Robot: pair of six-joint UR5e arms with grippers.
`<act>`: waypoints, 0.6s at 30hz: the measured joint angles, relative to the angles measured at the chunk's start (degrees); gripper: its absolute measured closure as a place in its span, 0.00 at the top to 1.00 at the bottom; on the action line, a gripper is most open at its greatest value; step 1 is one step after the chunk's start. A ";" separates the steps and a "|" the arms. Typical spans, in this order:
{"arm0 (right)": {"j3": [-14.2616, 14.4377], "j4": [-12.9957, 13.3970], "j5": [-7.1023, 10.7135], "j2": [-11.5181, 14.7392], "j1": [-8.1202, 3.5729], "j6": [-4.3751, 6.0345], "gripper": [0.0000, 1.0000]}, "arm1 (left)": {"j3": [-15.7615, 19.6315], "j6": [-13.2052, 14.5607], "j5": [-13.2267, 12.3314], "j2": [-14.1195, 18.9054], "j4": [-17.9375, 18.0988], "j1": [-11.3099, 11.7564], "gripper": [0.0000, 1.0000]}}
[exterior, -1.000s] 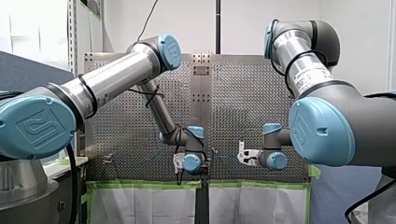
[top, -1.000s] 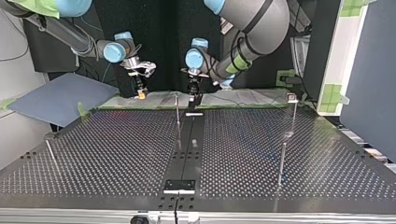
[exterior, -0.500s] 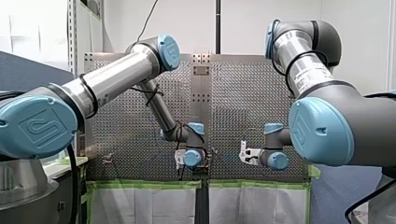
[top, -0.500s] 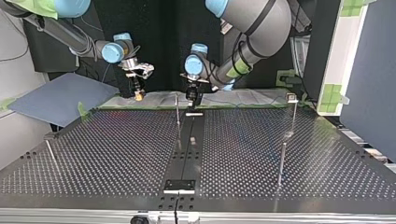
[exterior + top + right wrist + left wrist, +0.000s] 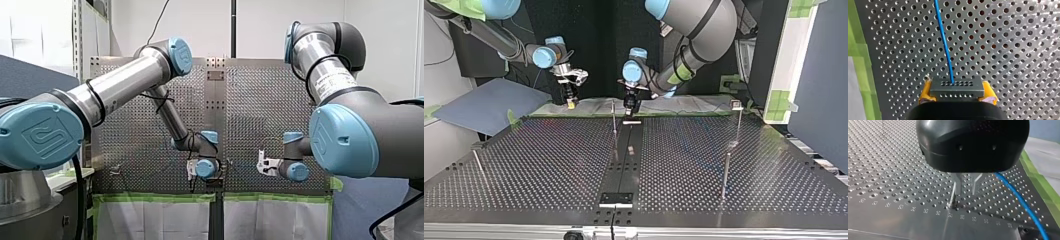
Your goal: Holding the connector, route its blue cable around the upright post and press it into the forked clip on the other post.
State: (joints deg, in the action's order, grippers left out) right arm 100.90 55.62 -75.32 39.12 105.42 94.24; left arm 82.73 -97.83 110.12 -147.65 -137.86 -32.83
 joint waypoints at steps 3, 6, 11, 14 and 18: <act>-0.02 -0.05 0.02 0.01 0.00 0.00 0.00 | -0.02 0.13 -0.02 0.03 -0.26 0.13 0.58; -0.03 -0.15 0.06 0.01 0.00 0.00 0.00 | -0.03 0.28 -0.04 0.04 -0.59 0.18 0.78; -0.04 -0.24 0.08 -0.01 -0.01 0.00 0.00 | -0.04 0.08 -0.04 0.04 -1.39 0.36 0.95; -0.04 -0.22 0.08 -0.02 -0.05 0.00 0.00 | -0.04 -0.08 -0.04 0.06 -2.64 0.57 0.95; -0.05 -0.28 0.08 -0.03 -0.19 0.00 0.00 | -0.04 -0.11 -0.70 0.08 -3.58 0.90 0.98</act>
State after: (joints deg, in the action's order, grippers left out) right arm 100.85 55.34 -75.24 39.09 105.23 94.23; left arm 82.68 -97.95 109.41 -147.56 -141.44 -31.93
